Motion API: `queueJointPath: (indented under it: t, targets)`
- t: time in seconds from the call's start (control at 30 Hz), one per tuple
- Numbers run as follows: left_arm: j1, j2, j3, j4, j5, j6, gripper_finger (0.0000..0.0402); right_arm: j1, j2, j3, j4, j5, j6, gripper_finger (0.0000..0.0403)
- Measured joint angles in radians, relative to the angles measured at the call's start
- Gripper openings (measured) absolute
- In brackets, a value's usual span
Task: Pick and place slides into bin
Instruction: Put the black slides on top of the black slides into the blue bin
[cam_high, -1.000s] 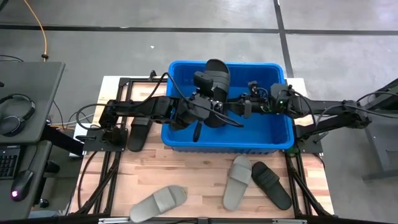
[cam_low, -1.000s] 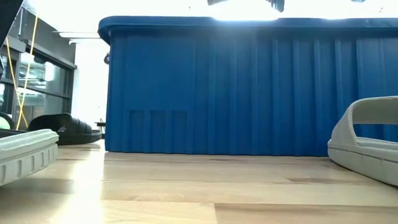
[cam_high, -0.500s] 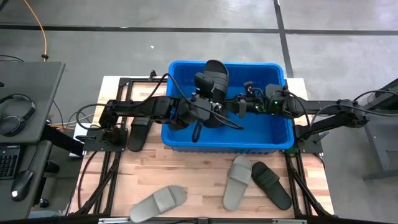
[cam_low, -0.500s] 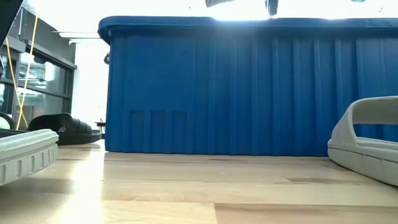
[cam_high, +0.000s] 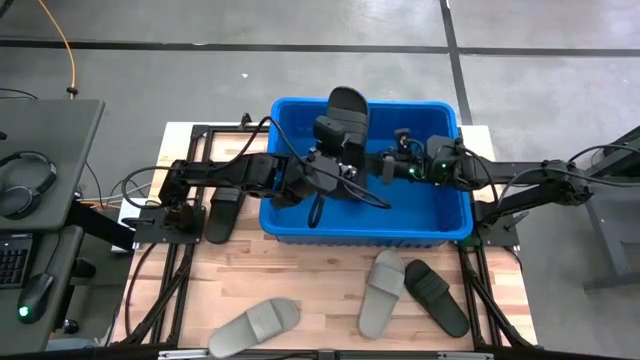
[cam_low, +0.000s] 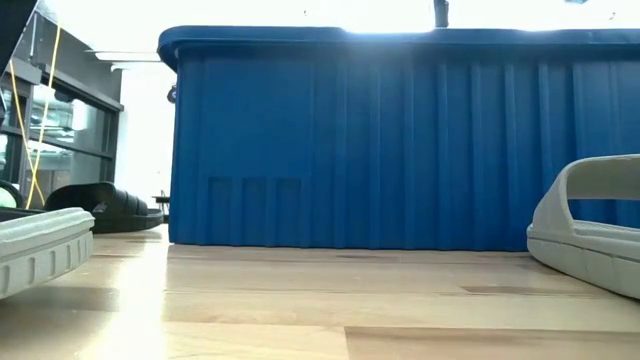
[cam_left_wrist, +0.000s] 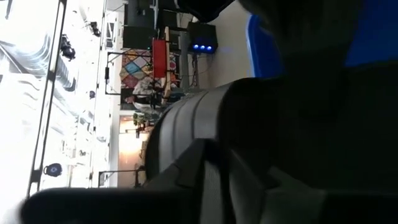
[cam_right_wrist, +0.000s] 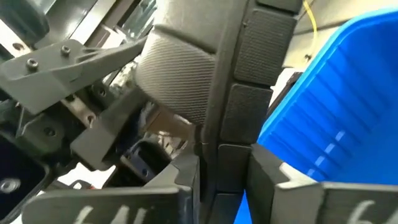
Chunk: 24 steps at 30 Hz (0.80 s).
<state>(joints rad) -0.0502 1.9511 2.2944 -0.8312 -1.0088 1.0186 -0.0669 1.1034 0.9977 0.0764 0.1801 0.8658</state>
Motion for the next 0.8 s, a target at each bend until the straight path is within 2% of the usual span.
queueJointPath:
  t: [0.2,0.37,0.47,0.63,0.8]
  targets:
    - [-0.002,0.002,0.0,-0.003,0.01,-0.005,0.0155,-0.035,-0.004,0.0,0.018,0.035,-0.006,0.0047]
    - [0.005,0.002,0.0,-0.003,-0.051,-0.005,0.0227,-0.074,-0.041,0.0,0.004,0.061,-0.037,0.0046]
    - [0.014,0.002,0.0,-0.004,-0.085,-0.01,0.0256,-0.101,-0.082,0.001,-0.048,0.084,-0.058,0.0046]
    - [0.019,0.002,0.0,-0.002,-0.105,-0.039,0.0269,-0.158,-0.15,0.002,-0.199,0.061,-0.062,0.0046]
    - [0.017,-0.023,-0.001,-0.005,-0.079,-0.131,0.0246,-0.222,-0.21,0.002,-0.319,-0.059,-0.059,0.0047]
